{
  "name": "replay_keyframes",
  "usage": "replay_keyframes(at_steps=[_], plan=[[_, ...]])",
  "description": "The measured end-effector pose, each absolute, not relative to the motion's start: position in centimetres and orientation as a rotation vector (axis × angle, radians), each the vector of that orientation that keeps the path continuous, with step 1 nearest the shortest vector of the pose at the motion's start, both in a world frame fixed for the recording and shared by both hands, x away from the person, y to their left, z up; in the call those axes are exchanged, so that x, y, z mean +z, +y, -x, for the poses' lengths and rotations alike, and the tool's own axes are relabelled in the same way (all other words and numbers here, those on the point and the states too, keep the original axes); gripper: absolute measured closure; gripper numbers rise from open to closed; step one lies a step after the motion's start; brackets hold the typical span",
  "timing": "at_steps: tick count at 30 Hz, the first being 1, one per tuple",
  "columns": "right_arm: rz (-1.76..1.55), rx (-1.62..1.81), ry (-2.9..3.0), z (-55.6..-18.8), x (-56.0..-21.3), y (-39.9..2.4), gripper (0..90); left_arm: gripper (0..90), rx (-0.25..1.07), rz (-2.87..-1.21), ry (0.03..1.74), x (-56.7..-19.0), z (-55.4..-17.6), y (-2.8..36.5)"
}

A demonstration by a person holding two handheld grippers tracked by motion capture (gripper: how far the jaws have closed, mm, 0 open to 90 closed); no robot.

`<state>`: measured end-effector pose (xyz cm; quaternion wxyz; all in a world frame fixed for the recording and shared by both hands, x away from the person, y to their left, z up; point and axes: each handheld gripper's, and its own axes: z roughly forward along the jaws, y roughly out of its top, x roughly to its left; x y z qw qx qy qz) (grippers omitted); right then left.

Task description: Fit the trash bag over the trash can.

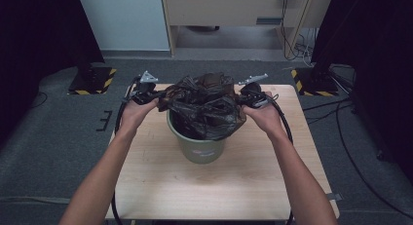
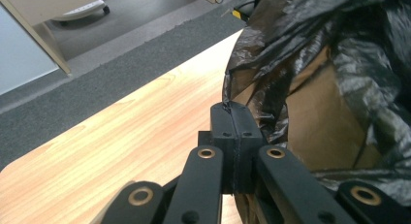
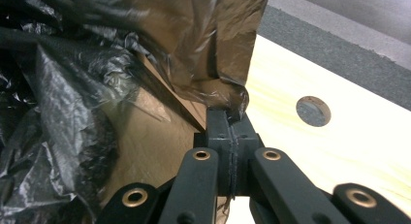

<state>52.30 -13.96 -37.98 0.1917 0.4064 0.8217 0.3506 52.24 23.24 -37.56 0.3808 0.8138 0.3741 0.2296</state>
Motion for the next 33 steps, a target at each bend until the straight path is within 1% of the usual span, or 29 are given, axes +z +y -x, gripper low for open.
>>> replay_keyframes(at_steps=[10,13,15,17,18,19,20,23,27,29,31,33], plan=[[-1.148,1.028,2.293,-51.5,-38.1,-14.5,89.7,90.0,0.565,-2.137,0.956,-38.4,-51.3,23.5],[-1.154,1.027,2.3,-51.1,-38.4,-14.6,88.3,90.0,0.552,-2.164,0.941,-38.9,-51.0,23.4],[-1.153,1.027,2.296,-51.0,-38.5,-14.6,85.3,90.0,0.552,-2.156,0.929,-38.9,-50.8,23.5],[-1.136,1.046,2.273,-50.9,-38.4,-14.7,78.4,89.5,0.567,-2.146,0.915,-38.6,-50.5,23.6],[-1.133,1.055,2.26,-50.9,-38.3,-14.7,73.6,85.6,0.59,-2.129,0.918,-38.4,-50.3,23.6],[-1.13,1.066,2.244,-50.9,-38.2,-14.7,70.3,79.3,0.625,-2.135,0.891,-38.0,-50.3,23.7],[-1.116,1.077,2.23,-50.9,-38.0,-14.7,68.1,74.9,0.64,-2.117,0.897,-37.8,-50.3,23.7],[-1.081,1.114,2.188,-50.9,-37.6,-14.8,60.1,69.4,0.649,-2.085,0.874,-37.0,-50.2,23.9],[-1.046,1.136,2.164,-51.2,-37.1,-14.6,55.1,60.8,0.677,-2.084,0.86,-36.5,-50.7,23.5],[-1.043,1.121,2.168,-51.5,-37.1,-14.5,55.3,56.1,0.668,-2.083,0.873,-36.4,-50.9,23.4],[-1.032,1.106,2.183,-51.9,-37.2,-14.3,59.0,50.5,0.684,-2.086,0.836,-36.3,-51.3,23.1],[-1.026,1.112,2.187,-52.1,-37.1,-14.1,69.3,46.5,0.688,-2.12,0.845,-36.3,-51.6,22.7]])
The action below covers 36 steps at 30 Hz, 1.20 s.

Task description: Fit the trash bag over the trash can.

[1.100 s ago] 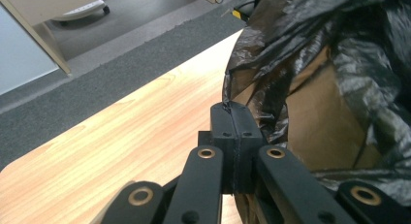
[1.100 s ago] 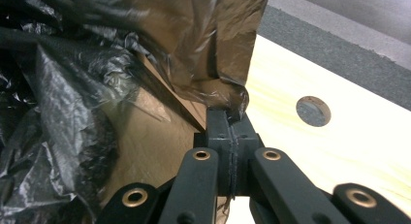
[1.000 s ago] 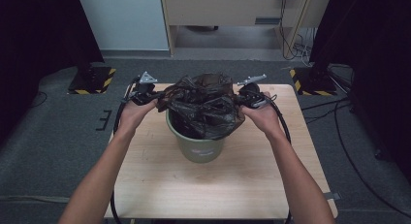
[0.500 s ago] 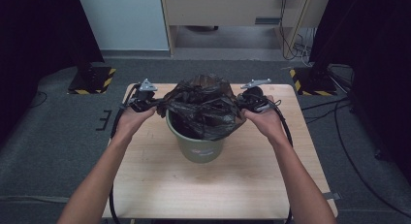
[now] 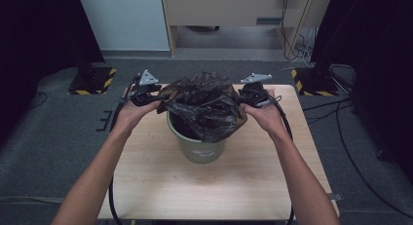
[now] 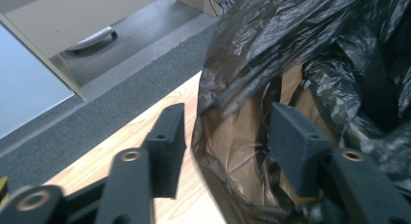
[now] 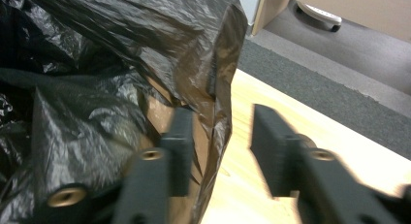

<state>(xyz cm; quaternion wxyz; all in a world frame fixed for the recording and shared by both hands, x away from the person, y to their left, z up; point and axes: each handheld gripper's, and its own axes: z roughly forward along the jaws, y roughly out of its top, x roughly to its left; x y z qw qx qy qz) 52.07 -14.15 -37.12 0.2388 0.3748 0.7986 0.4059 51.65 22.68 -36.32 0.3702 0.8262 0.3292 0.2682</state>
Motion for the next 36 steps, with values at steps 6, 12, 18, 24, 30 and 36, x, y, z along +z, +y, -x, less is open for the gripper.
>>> replay_keyframes(at_steps=[6,12,18,24,30,36], plan=[[-1.037,1.145,2.194,-52.6,-36.5,-13.7,87.1,59.3,0.604,-2.141,0.917,-36.5,-53.5,22.3],[-1.075,1.08,2.249,-53.3,-36.9,-13.3,89.9,86.3,0.558,-2.17,0.916,-37.2,-53.9,21.7],[-1.165,0.98,2.324,-53.8,-38.8,-13.3,90.0,89.5,0.519,-2.244,0.915,-38.3,-54.1,21.4],[-1.182,0.974,2.359,-54.0,-40.0,-13.0,90.0,89.6,0.481,-2.275,0.906,-39.1,-54.2,21.3],[-1.211,0.942,2.389,-54.3,-40.7,-12.6,90.0,89.2,0.479,-2.273,0.901,-39.2,-54.2,21.0],[-1.246,0.932,2.409,-54.4,-41.7,-12.5,90.0,88.7,0.471,-2.243,0.893,-38.9,-54.1,20.7]])
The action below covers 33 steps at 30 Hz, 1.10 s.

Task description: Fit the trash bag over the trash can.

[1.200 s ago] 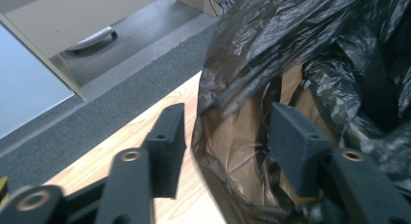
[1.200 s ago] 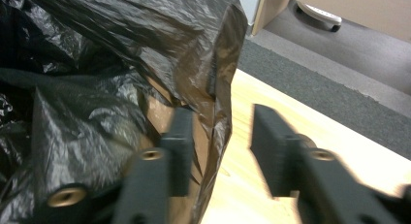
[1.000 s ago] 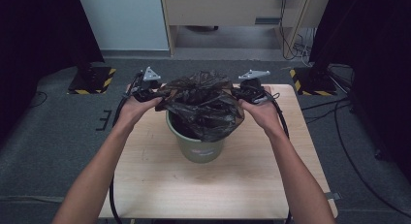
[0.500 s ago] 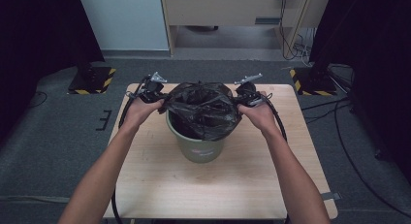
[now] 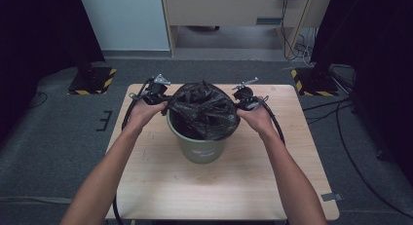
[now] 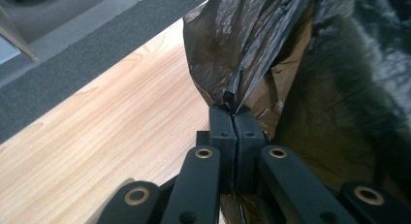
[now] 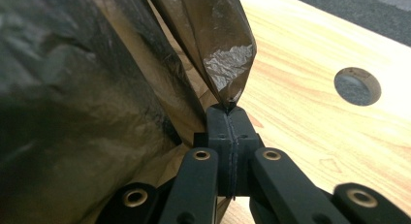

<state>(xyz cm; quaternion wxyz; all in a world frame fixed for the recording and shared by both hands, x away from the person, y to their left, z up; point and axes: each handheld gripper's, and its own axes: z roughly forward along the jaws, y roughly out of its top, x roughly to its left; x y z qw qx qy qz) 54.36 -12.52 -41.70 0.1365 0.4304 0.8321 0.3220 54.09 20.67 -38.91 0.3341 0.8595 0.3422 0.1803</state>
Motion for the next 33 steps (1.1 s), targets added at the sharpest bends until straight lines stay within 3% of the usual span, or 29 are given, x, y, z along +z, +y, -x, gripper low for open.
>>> replay_keyframes(at_steps=[13,33], plan=[[-1.237,0.94,2.395,-54.4,-41.8,-12.8,90.0,89.9,0.442,-2.26,0.943,-41.2,-54.3,22.1],[-1.213,0.943,2.42,-54.1,-41.7,-12.9,87.9,89.9,0.431,-2.251,0.934,-41.8,-54.0,22.3]])
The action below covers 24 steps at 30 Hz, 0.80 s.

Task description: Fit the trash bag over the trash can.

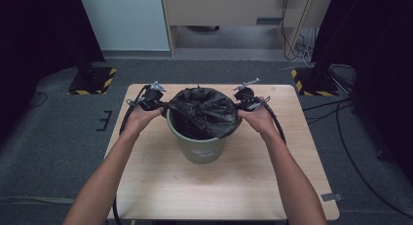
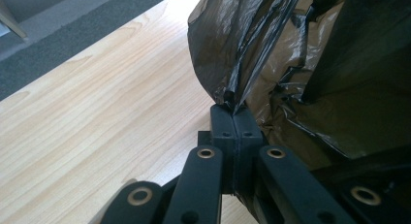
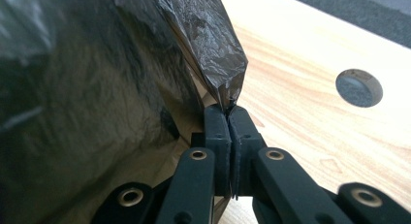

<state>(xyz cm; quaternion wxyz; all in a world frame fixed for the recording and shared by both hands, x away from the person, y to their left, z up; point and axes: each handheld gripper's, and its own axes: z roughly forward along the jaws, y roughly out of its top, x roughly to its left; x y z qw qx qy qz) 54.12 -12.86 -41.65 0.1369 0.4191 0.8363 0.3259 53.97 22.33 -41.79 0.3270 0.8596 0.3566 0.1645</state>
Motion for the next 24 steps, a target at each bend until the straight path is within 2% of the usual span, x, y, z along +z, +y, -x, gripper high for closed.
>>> replay_keyframes(at_steps=[9,13,15,20,24], plan=[[-1.233,0.917,2.451,-54.2,-41.9,-13.0,86.6,88.1,0.43,-2.258,0.938,-42.2,-53.9,21.9],[-1.217,0.947,2.377,-54.1,-41.4,-13.3,76.1,73.7,0.511,-2.216,0.954,-41.5,-53.6,22.1],[-1.188,0.977,2.328,-54.1,-40.9,-13.6,71.4,63.7,0.565,-2.184,0.966,-41.0,-53.4,22.3],[-1.172,1.006,2.239,-53.8,-39.5,-14.1,59.1,57.4,0.611,-2.149,0.977,-39.9,-52.9,23.3],[-1.156,1.032,2.212,-53.5,-38.2,-14.4,56.7,55.0,0.621,-2.157,0.958,-38.9,-52.4,23.8]])
